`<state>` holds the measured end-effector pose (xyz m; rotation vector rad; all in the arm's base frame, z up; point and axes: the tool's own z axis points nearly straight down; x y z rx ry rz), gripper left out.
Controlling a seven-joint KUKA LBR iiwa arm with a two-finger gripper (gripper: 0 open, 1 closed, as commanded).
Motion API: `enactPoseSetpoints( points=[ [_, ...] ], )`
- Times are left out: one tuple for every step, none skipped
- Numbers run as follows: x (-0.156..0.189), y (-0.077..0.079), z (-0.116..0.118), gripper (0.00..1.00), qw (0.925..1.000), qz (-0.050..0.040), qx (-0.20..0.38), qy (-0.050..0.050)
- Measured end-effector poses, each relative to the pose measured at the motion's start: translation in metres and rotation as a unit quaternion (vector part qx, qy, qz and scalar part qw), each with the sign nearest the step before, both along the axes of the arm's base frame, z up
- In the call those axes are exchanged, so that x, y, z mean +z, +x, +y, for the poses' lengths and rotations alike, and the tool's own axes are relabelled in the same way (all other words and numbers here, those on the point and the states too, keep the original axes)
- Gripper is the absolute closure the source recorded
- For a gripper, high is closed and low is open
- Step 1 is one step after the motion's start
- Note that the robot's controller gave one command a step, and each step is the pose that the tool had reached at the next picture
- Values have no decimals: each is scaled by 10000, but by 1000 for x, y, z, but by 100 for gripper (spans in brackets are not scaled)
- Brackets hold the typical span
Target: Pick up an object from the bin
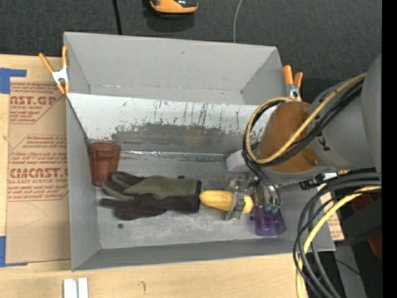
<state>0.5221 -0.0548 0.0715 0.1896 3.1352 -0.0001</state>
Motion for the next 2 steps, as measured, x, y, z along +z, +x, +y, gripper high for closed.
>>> enactPoseSetpoints(
  points=[
    [2, 3, 2, 100, 9998, 8, 213, -3],
    [142, 32, -16, 100, 9984, -17, 560, -5]
  ],
)
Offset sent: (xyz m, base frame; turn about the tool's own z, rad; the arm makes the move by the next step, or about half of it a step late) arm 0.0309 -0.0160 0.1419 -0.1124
